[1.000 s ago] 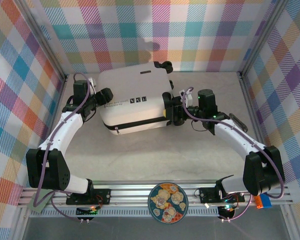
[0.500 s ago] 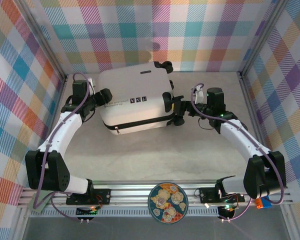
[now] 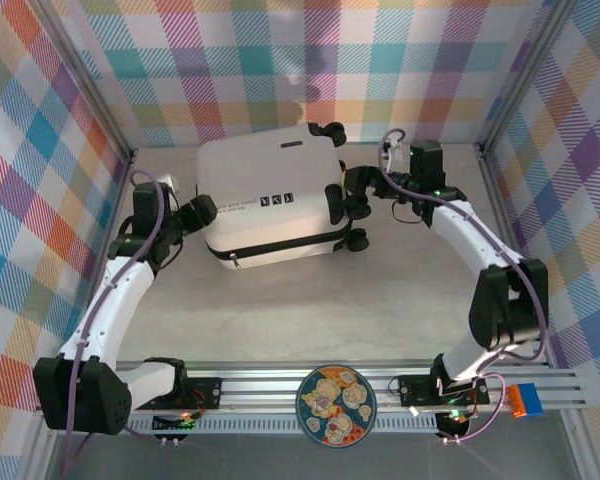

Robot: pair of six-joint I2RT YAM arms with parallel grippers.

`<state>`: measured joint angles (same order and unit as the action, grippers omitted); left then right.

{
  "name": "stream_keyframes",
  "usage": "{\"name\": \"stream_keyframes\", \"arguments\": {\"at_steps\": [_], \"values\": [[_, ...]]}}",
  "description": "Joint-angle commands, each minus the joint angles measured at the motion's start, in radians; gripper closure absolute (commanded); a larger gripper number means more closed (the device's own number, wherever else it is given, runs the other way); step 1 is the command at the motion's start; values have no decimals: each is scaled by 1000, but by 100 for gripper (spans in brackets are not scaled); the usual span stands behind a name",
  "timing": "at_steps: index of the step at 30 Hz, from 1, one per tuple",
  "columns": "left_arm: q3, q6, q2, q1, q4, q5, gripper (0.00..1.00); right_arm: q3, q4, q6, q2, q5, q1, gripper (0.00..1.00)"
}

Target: Pack the luggage

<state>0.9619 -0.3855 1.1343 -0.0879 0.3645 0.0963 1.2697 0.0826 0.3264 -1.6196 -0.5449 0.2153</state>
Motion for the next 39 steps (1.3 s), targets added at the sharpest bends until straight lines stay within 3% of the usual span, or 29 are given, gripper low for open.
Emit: {"name": "stream_keyframes", "arguments": {"at_steps": [1, 7, 19, 25, 29, 33, 36, 39], "values": [[-62, -63, -62, -35, 7, 33, 23, 58, -10, 21, -69, -91, -4, 1], [-89, -79, -97, -80, 1, 15, 23, -7, -90, 42, -84, -151, 17, 10], [-35, -31, 52, -81, -70, -12, 23, -299, -185, 78, 136, -156, 75, 49], [59, 1, 168, -79, -134, -29, 23, -452, -228, 117, 269, -109, 189, 59], [172, 26, 284, -61, -167, -21, 22, -527, -301, 175, 291, -67, 326, 61], [356, 30, 488, -50, -209, 59, 21, -483, -356, 188, 218, -50, 435, 62], [576, 25, 672, -50, -182, 127, 24, -413, -370, 186, 138, -50, 455, 62], [723, 23, 757, -50, -108, 104, 26, -377, -354, 170, 121, -25, 455, 62]]}}
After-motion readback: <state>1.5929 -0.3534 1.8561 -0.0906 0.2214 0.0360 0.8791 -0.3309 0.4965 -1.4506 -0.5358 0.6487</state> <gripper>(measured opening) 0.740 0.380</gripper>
